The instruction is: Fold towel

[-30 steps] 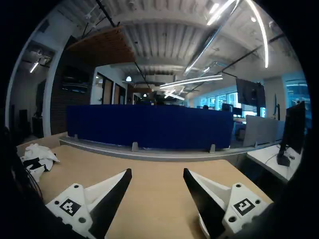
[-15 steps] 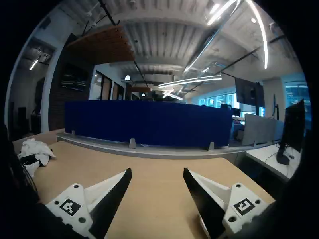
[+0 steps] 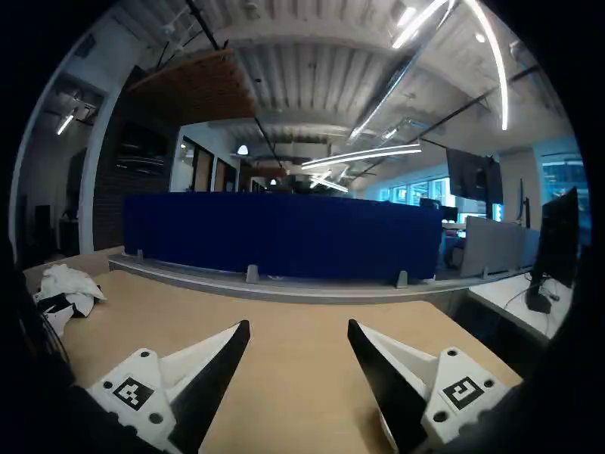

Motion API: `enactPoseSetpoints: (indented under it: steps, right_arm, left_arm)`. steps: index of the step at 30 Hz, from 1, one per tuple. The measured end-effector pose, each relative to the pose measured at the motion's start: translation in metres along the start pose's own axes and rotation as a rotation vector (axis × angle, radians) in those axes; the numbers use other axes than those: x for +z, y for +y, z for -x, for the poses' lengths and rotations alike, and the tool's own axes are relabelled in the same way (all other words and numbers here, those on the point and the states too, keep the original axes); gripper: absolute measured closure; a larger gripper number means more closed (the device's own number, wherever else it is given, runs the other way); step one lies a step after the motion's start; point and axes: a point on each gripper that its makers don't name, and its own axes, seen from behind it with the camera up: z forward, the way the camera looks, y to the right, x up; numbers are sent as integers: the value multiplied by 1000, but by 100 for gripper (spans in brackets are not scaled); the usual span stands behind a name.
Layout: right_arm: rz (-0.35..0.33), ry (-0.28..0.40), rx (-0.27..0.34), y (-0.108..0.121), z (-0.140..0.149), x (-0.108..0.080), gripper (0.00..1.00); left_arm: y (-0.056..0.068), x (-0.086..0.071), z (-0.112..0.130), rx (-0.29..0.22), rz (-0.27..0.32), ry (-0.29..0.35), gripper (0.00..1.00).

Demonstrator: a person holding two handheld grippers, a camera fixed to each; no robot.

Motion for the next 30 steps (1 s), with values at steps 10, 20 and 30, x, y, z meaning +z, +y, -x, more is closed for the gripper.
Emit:
enactPoseSetpoints:
  steps: [10, 20, 30]
  right_arm:
    - [21, 57, 8, 15, -6, -1, 0]
    - [41, 109, 33, 35, 8, -5, 0]
    - [47, 105, 66, 50, 54, -6, 0]
  left_arm:
    - [0, -1, 0, 0, 0, 0, 1]
    - [0, 0, -1, 0, 0, 0, 1]
    - [0, 0, 0, 0, 0, 0, 1]
